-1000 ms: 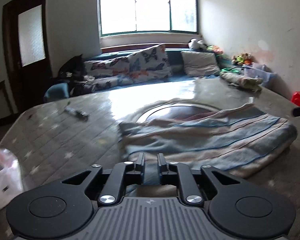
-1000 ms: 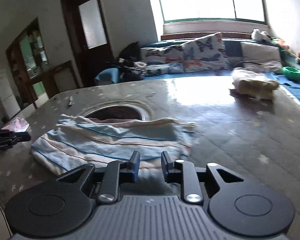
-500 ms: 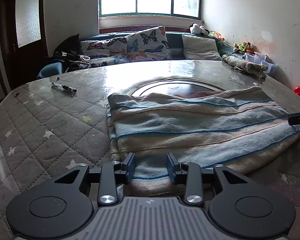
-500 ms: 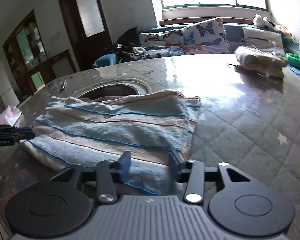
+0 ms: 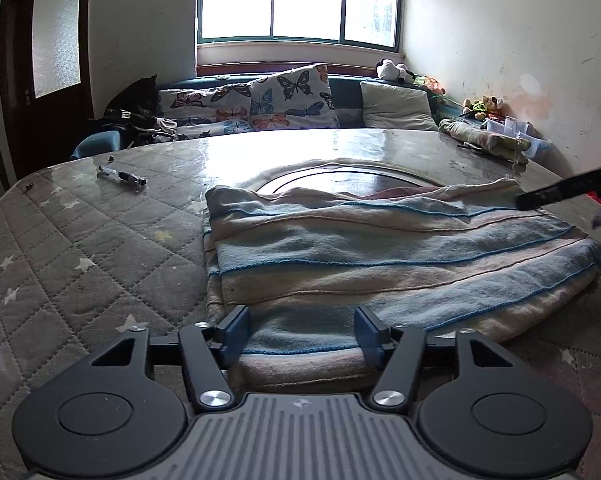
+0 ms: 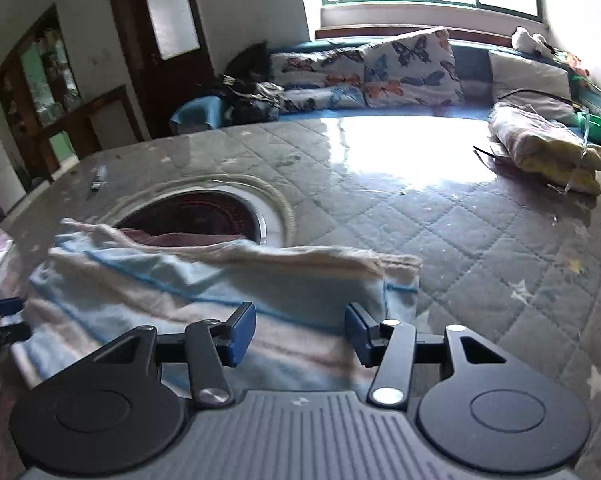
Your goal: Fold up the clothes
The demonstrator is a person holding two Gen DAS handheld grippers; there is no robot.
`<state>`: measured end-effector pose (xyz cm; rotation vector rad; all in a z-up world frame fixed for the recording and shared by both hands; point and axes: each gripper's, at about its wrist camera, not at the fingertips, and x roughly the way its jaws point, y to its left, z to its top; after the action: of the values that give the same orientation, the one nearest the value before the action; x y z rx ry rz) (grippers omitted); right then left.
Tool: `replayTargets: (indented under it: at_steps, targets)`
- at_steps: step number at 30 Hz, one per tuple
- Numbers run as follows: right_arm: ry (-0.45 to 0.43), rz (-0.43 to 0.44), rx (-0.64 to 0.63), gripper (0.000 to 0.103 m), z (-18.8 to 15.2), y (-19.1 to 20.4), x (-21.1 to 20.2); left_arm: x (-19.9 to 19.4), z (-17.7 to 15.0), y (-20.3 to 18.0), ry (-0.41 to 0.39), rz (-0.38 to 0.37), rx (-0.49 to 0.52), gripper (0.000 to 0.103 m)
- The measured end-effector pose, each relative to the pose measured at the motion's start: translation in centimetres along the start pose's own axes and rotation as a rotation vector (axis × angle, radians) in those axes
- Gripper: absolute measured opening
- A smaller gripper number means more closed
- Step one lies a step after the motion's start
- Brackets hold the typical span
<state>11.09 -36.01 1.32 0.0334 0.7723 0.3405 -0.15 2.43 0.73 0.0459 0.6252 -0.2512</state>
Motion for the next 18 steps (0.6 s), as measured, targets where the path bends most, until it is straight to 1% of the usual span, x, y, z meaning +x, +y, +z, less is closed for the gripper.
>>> replayTargets:
  at_steps: [3,5,7,11,14,18]
  targets:
    - [0.017,-0.044,0.020,0.045,0.7,-0.4,1.2,0.1,-0.1,-0.1,0.000,-0.007,0.004,0.070]
    - [0.014,-0.068,0.029,0.045,1.0,-0.3,1.4,0.1,-0.1,-0.1,0.000,-0.016,0.003,0.073]
    - [0.005,-0.085,0.022,0.045,1.3,0.2,1.4,0.1,-0.1,-0.2,0.000,-0.023,0.002,0.076]
    - [0.013,-0.084,-0.006,0.045,1.7,1.5,2.1,0.1,-0.1,-0.2,-0.001,-0.032,-0.003,0.078]
    - [0.031,-0.121,-0.028,0.045,1.9,2.2,3.6,0.0,-0.1,-0.1,-0.003,-0.039,-0.010,0.079]
    - [0.021,-0.143,-0.023,0.049,2.2,2.6,4.7,-0.1,-0.1,0.0,-0.005,-0.049,-0.018,0.081]
